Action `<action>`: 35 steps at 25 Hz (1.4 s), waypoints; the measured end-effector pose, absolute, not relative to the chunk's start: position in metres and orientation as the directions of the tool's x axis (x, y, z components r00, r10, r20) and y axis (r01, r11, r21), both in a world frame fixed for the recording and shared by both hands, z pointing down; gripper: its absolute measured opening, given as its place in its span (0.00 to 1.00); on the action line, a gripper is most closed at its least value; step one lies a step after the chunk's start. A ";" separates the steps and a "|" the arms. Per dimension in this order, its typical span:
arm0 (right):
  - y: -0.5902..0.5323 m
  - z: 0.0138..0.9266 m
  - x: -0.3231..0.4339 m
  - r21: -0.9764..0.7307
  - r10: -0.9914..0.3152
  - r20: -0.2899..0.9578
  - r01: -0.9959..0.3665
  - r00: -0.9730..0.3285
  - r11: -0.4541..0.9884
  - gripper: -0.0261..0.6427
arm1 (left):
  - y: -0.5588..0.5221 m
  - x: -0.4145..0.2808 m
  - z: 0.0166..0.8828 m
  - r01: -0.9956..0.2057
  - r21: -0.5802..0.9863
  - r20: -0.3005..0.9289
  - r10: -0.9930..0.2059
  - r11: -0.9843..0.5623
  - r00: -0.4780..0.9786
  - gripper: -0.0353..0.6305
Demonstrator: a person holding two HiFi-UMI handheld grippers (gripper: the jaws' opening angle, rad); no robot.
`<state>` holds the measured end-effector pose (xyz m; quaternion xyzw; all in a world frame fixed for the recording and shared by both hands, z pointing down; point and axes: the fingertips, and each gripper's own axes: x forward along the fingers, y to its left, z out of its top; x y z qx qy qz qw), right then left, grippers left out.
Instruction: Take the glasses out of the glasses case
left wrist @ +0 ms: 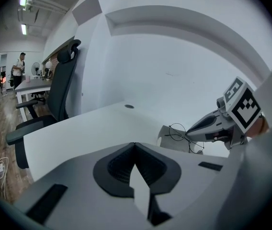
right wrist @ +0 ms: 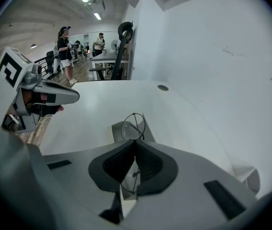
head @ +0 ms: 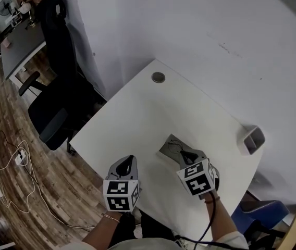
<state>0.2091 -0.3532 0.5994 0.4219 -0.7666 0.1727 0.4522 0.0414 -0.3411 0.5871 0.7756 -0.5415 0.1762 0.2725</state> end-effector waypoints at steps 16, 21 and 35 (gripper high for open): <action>-0.352 0.508 0.194 0.048 -0.653 0.698 -0.891 -0.293 0.452 0.09 | -0.352 0.049 0.527 -0.906 0.238 0.440 -0.793 -0.349 0.422 0.06; -0.346 0.475 0.196 0.059 -0.740 0.624 -0.929 -0.251 0.365 0.09 | -0.355 0.054 0.496 -0.887 0.224 0.374 -0.805 -0.404 0.462 0.06; -0.305 0.382 0.244 -0.054 -0.941 0.339 -0.999 -0.011 -0.008 0.09 | -0.350 0.083 0.410 -0.798 0.131 0.212 -0.770 -0.588 0.602 0.06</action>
